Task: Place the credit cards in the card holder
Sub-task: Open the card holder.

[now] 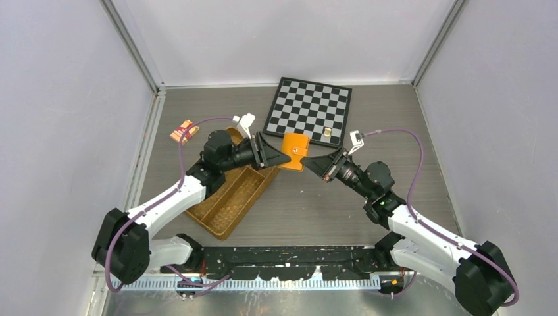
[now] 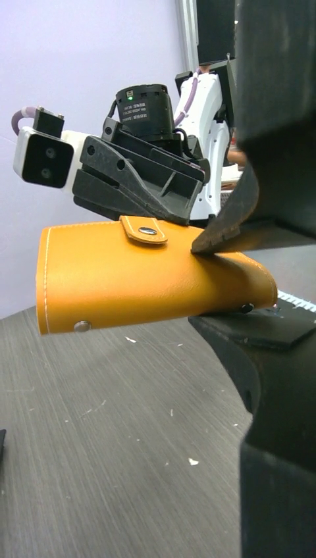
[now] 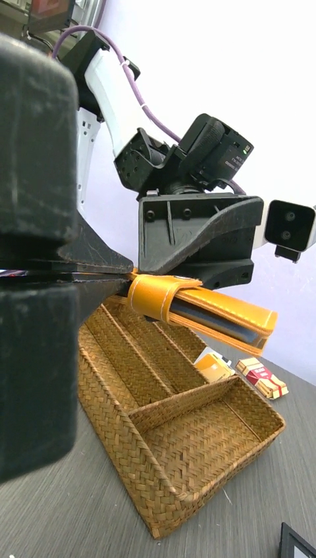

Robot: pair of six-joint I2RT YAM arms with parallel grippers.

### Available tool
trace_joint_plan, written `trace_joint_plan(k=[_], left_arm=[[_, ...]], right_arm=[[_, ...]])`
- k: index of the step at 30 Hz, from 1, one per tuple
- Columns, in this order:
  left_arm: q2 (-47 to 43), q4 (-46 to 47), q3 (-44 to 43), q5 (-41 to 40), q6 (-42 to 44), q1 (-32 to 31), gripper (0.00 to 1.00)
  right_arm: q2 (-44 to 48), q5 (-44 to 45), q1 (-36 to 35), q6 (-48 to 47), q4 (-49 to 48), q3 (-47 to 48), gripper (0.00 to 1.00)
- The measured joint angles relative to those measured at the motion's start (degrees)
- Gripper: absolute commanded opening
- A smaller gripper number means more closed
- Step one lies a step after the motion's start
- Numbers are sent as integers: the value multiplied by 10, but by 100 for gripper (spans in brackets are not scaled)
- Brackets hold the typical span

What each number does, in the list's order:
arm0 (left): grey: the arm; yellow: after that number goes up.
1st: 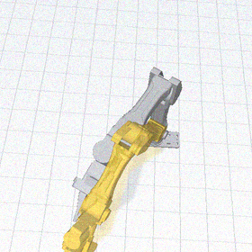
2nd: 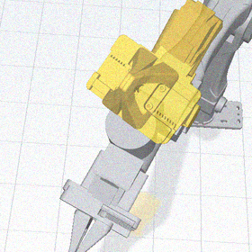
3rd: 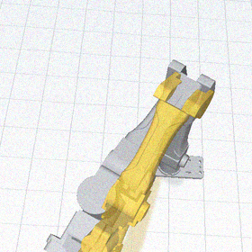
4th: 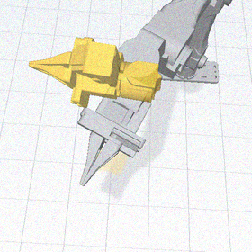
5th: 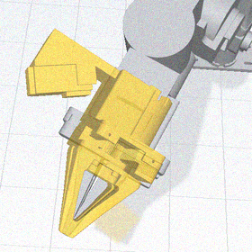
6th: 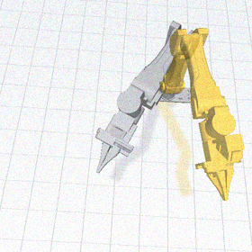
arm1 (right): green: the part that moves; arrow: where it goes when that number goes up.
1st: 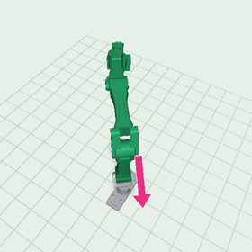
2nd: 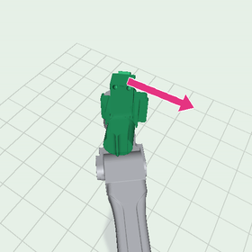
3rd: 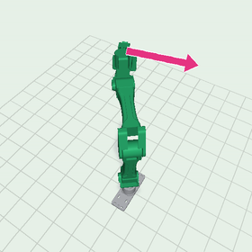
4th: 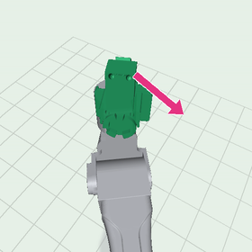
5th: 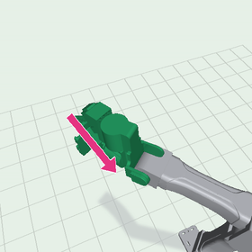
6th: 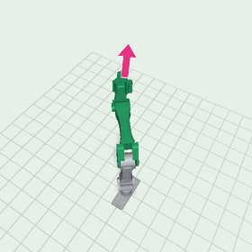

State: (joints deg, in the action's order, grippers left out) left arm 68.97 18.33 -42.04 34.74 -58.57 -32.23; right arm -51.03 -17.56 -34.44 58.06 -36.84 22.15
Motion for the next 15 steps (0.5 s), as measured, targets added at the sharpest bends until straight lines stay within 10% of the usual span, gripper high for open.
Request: trace_joint_plan(k=[4,9,15], left_arm=[[8,24,1,7,-11,1,1],[8,-19,-9,19,26,2,0],[10,-257,-112,47,190,31,0]], right_arm=[[0,1,0,-3,9,1,2],[24,7,0,-51,133,37,61],[83,29,3,-154,317,133,74]])
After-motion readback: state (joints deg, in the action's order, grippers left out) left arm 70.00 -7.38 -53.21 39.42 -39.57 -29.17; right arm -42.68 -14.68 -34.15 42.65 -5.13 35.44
